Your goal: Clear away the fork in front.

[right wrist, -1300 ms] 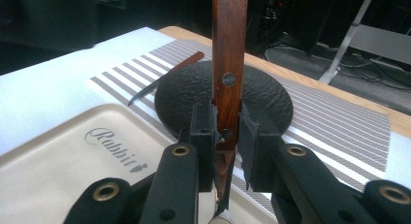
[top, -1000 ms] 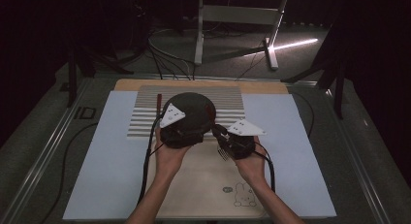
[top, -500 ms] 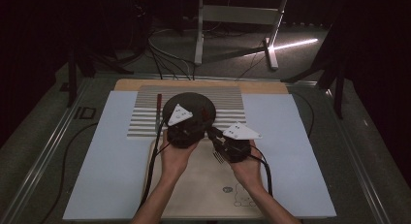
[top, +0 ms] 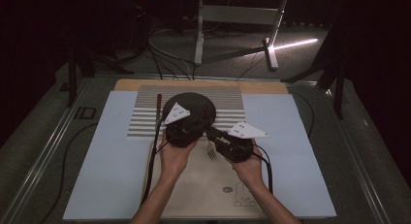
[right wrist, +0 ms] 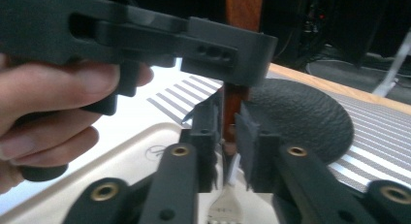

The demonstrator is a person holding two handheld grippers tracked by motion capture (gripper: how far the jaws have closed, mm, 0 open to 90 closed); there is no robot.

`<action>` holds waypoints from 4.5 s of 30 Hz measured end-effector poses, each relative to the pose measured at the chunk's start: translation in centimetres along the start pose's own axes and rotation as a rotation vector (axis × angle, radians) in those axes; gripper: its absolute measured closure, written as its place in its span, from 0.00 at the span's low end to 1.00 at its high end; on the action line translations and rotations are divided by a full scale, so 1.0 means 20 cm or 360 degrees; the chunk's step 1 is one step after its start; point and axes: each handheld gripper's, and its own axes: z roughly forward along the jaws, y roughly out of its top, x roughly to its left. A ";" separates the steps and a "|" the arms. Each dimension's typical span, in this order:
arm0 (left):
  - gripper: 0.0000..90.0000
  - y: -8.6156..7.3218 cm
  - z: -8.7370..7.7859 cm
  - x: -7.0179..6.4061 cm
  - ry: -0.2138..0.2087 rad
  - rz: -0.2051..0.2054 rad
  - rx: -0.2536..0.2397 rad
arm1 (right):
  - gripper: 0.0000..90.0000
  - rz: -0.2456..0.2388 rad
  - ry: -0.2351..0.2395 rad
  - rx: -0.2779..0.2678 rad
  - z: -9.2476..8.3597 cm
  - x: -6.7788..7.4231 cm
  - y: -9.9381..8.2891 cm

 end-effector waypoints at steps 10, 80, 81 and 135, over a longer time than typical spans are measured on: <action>0.89 0.01 -0.06 0.03 0.0031 0.0059 0.0021 | 0.34 0.0089 -0.0141 0.0053 -0.04 -0.11 -0.01; 0.85 -0.27 -0.55 0.46 -0.0041 -0.0148 0.0416 | 0.16 0.0053 -0.0585 0.0075 -0.44 -0.40 -0.33; 0.83 -0.28 -0.54 0.47 -0.0036 -0.0154 0.0416 | 0.16 0.0050 -0.0582 0.0076 -0.43 -0.40 -0.33; 0.36 -0.40 -0.71 0.50 0.0466 -0.0013 0.0061 | 0.15 0.0080 -0.0592 0.0052 -0.48 -0.40 -0.36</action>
